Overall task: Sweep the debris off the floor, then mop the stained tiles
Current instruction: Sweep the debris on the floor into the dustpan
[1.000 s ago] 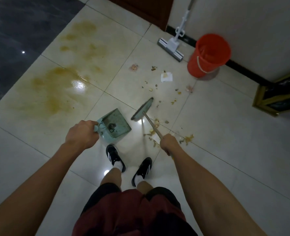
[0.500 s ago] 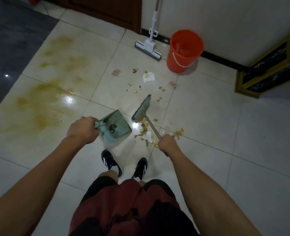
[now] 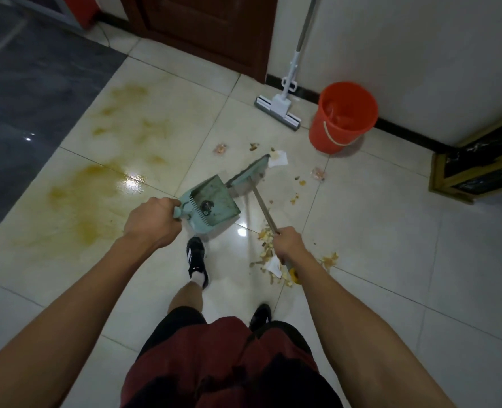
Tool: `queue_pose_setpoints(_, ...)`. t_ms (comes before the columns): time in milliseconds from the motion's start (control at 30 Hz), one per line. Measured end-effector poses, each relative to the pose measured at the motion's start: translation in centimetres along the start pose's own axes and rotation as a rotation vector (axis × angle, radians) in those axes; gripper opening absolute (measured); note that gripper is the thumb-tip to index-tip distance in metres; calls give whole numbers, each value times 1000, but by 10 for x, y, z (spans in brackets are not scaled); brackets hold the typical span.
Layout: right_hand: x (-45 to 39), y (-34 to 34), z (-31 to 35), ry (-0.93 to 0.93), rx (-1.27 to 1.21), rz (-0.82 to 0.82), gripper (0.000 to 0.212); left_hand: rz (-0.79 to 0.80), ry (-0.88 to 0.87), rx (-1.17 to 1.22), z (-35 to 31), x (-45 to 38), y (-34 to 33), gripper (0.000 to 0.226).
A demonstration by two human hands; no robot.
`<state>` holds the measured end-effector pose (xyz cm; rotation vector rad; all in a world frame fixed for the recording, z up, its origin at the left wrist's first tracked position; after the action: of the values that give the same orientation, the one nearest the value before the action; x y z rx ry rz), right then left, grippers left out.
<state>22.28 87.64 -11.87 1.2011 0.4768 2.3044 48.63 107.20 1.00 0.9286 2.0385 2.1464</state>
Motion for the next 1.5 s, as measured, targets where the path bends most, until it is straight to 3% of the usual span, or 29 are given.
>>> queue_pose_setpoints(267,-115,-26,126,-18,-36,-47,35,43,-54,23,40,-155,41,40)
queue_pose_setpoints(433,-178,-39,190,-62,-102,-35,43,53,-69,13,66,-234,58,29)
queue_pose_setpoints(767,-257,-53,257,-52,53,33,39,84,-118,-71,75,-309,67,24)
queue_pose_setpoints(1133,-210,-22,178,-162,97,10,32,25,-235,-94,30,-299,68,31)
queue_pose_setpoints(1500,-90,-17,51,-256,9,-40,32,48,-259,-145,-18,-207,40,39)
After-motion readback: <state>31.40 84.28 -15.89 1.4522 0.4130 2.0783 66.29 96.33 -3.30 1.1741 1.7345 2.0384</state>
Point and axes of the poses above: each hand's wrist, its own x-axis away from the middle knuckle, its own y-axis out of the back of the hand, z = x × y, the point moved 10 cm from there along -x, towards the middle knuckle, and after that the axes turned 13 degrees about y, right-handed, at the moved point
